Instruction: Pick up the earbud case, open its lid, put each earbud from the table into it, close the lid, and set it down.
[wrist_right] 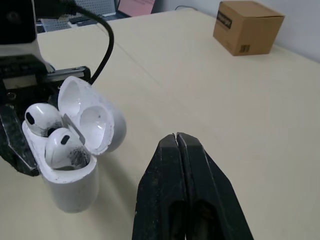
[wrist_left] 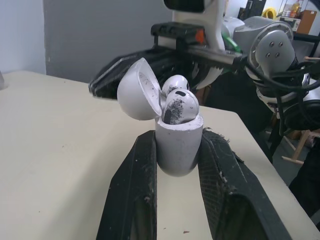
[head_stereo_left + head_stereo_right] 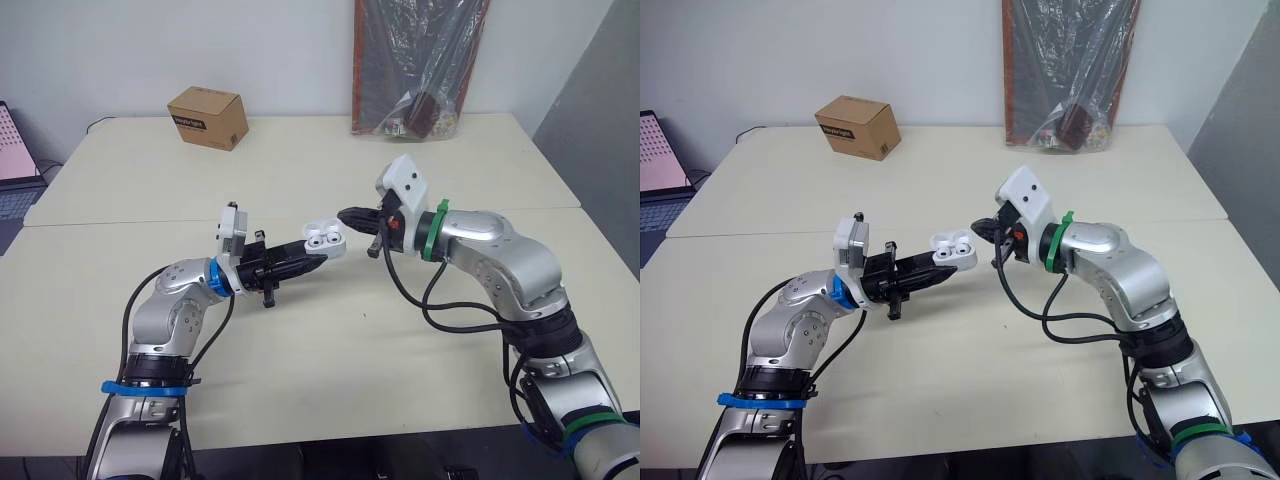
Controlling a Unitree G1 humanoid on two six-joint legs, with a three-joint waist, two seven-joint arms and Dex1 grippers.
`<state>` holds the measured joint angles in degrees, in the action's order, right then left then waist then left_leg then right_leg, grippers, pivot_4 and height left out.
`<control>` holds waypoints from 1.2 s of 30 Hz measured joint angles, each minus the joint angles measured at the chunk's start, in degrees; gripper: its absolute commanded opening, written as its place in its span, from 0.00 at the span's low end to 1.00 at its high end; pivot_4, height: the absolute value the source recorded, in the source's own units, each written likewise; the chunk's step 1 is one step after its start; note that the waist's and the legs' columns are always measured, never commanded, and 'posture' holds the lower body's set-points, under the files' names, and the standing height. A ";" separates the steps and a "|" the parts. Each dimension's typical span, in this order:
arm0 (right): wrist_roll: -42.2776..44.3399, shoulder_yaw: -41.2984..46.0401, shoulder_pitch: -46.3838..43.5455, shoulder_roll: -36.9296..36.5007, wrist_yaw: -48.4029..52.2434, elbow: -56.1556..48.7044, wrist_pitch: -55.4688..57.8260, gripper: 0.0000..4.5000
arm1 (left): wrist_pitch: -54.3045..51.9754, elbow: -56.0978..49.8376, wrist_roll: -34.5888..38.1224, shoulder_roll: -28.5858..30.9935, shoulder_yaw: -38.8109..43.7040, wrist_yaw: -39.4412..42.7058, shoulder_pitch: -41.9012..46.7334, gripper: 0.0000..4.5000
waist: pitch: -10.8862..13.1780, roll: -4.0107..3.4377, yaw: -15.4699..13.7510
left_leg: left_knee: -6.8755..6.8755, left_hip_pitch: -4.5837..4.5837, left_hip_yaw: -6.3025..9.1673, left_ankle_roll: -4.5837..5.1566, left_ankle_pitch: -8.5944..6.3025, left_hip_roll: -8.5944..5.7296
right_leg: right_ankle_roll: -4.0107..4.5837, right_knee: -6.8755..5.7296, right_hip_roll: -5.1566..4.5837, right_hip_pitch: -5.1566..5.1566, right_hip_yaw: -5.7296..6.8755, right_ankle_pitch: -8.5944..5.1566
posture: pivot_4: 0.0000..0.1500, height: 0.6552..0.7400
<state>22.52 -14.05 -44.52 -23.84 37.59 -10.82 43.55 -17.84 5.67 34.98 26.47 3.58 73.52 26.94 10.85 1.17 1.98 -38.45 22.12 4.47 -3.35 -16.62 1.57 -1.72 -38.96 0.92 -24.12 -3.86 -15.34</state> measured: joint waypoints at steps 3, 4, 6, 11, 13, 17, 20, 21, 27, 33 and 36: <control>-0.88 -0.72 -0.38 0.85 0.92 0.01 -0.54 0.00 | -0.65 -0.82 0.05 0.16 -0.11 0.06 0.00 0.17 | 0.00 0.00 -0.01 | 0.04 0.00 0.02 0.00 0.00 0.01 | 0.00 0.00 0.00 -0.01 0.02 0.00 | 1.00 1.00; -0.99 -0.71 -0.63 1.21 1.08 0.00 -0.55 0.00 | -0.76 -0.86 0.05 0.26 -0.24 0.11 -0.01 0.17 | 0.00 0.00 -0.02 | 0.04 -0.01 0.02 0.00 0.00 0.01 | 0.00 0.00 -0.01 -0.01 0.02 0.00 | 1.00 1.00; -1.02 -0.69 -0.88 1.66 1.15 -0.15 -0.53 0.00 | -0.87 -0.87 0.06 0.32 -0.39 0.30 -0.09 0.17 | 0.00 0.00 -0.02 | 0.04 -0.02 0.02 0.00 0.00 0.01 | 0.00 -0.01 -0.01 -0.01 0.03 0.00 | 1.00 1.00; -0.93 -0.36 -0.87 1.81 1.16 -1.73 0.04 0.00 | -1.45 -0.83 0.05 0.37 -0.39 0.23 -0.15 0.17 | 0.00 0.00 -0.03 | 0.05 -0.02 0.02 0.00 0.00 0.00 | 0.00 -0.01 -0.01 -0.01 0.03 0.00 | 1.00 1.00; -0.71 -0.19 -0.87 1.84 1.16 -3.29 0.85 0.00 | -1.55 -0.57 0.03 0.37 -0.39 -0.18 -0.12 0.17 | 0.00 0.00 -0.04 | 0.06 -0.02 0.03 0.00 0.00 0.01 | 0.01 -0.01 -0.01 -0.01 0.04 0.00 | 1.00 1.00; -0.37 0.49 -0.68 1.79 1.12 -5.43 2.03 0.00 | -1.82 0.21 0.06 0.26 -0.38 -0.83 0.16 0.17 | 0.00 0.00 -0.06 | 0.05 -0.02 0.04 0.00 0.00 0.00 | 0.00 -0.01 -0.01 0.00 0.04 0.00 | 1.00 1.00; -0.34 1.04 0.13 1.76 1.06 -6.80 2.60 0.00 | -1.84 0.84 0.06 0.22 -0.37 -0.97 0.42 0.17 | 0.00 0.00 -0.06 | 0.05 -0.03 0.03 0.00 0.00 0.00 | 0.00 -0.01 -0.01 0.00 0.04 0.00 | 1.00 1.00; -0.34 1.23 0.41 1.76 1.05 -7.01 2.79 0.00 | -1.90 0.96 0.05 0.22 -0.37 -1.00 0.41 0.17 | 0.00 0.00 -0.06 | 0.05 -0.03 0.03 0.00 0.00 0.00 | 0.01 -0.01 -0.01 0.00 0.03 0.00 | 1.00 1.00; -0.36 1.84 1.12 0.38 1.00 -7.66 4.35 0.00 | -5.12 0.96 0.01 0.28 -0.43 -3.73 0.45 0.17 | 0.00 0.00 -0.06 | 0.04 -0.03 0.03 0.00 0.00 -0.01 | 0.01 -0.02 -0.02 0.00 0.04 0.00 | 1.00 1.00; 2.24 4.89 6.07 -8.49 4.02 -11.91 7.81 0.00 | -17.03 0.96 -1.70 2.78 -1.71 -12.57 2.47 0.17 | 0.00 0.01 -0.19 | 0.06 0.00 0.08 0.00 0.00 -0.05 | -0.01 0.02 -0.04 0.02 0.08 -0.01 | 1.00 1.00; 3.30 5.31 9.57 -10.82 4.67 -14.47 8.39 0.00 | -21.12 1.31 -3.14 2.80 -3.49 -15.54 3.69 0.17 | 0.00 0.00 -0.14 | 0.07 -0.02 0.06 0.00 0.00 -0.04 | -0.01 0.00 -0.04 0.02 0.07 0.00 | 1.00 1.00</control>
<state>25.82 -8.75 -34.95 -34.67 42.26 -25.29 51.94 -38.96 6.98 31.84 29.27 0.09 57.98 30.63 10.85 1.18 1.84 -38.38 22.10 4.54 -3.35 -16.62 1.53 -1.72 -38.96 0.88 -24.10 -3.80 -15.35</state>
